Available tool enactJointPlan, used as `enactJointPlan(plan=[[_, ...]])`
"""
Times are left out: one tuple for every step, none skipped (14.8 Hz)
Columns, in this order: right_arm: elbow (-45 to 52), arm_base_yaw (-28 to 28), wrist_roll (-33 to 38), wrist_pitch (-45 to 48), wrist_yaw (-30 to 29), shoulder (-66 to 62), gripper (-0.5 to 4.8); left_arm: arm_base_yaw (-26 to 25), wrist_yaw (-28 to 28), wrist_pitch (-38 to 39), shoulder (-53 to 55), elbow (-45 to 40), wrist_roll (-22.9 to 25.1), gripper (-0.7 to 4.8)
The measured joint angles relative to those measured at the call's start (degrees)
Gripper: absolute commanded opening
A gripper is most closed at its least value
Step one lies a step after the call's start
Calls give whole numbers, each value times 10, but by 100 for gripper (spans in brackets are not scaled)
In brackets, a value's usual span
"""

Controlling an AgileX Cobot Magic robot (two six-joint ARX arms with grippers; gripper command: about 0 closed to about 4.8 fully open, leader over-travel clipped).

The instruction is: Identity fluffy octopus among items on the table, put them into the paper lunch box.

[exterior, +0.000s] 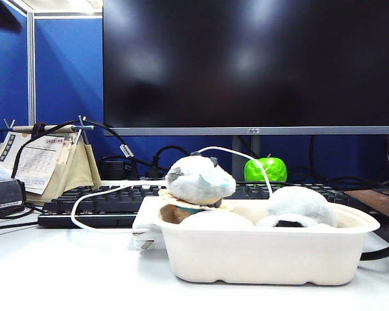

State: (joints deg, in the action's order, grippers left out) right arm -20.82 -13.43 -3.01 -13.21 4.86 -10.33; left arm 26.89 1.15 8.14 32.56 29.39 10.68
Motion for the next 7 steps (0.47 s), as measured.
enactJointPlan(plan=[[1,0,0,0,0,0,-5,0,0,2,8,0,-6,-3],[2,0,0,0,0,0,-5,0,0,13,9,0,-17,-3],[2,0,0,0,0,0,-5,0,0,27,9,0,-24,-3],[2,0,0,0,0,0,-5,0,0,43,9,0,-26,-3],[2,0,0,0,0,0,-5,0,0,57,9,0,-26,-3],[2,0,0,0,0,0,-5,0,0,64,9,0,-26,-3],[2,0,0,0,0,0,-5,0,0,64,9,0,-26,-3]])
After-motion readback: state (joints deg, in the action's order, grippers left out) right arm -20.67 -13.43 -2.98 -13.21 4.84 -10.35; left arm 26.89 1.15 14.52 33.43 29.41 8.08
